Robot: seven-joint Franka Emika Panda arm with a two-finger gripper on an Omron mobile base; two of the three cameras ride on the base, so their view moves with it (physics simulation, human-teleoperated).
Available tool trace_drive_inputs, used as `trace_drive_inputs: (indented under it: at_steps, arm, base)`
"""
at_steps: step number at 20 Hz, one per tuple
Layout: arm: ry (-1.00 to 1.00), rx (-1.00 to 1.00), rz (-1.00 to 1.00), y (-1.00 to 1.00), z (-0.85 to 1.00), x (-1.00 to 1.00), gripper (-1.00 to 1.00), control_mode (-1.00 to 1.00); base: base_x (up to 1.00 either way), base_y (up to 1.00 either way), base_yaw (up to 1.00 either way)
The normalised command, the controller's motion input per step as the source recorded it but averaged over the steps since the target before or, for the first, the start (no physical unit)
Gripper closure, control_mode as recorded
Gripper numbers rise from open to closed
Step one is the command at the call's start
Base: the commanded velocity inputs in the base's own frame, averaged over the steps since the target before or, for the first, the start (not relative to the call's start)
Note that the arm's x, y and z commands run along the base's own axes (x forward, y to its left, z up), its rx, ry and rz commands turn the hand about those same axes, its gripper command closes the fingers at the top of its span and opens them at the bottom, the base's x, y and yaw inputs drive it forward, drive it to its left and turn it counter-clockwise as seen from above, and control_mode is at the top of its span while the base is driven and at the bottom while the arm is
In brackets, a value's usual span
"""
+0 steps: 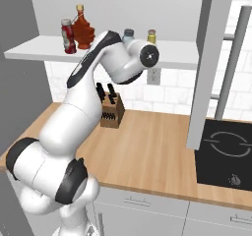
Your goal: Put the shaker and condiment bottle from the counter next to their counterparts in the cabinet.
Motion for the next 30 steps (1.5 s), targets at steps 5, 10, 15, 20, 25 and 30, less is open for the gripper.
trace_drive_inputs:
  at_steps: [5,10,15,20,25,30]
  arm:
    - [-0.01,-0.08,-0.01,-0.15,0.0,0.4,1.0,-1.0]
    - [0.0,-0.07,-0.03,-0.2,0.0,0.31,1.0,-1.0]
    - [0.0,-0.06,-0.02,-0.1,0.0,0.34,1.0,-1.0]
    - [0.0,-0.01,-0.05,-0.17,-0.06,0.12,1.0,-1.0]
    - [0.0,0.0,-0.08,-0.2,-0.13,0.03,1.0,-1.0]
    - [0.0,0.0,-0.05,-0.05,-0.1,0.19,1.0,-1.0]
  base:
    - [0.0,0.0,0.0]
    - [0.0,0.0,0.0]
    - [0.0,0.0,0.0]
    - [0.0,0.0,0.0]
    - [0.0,0.0,0.0]
    - [0.0,0.0,0.0]
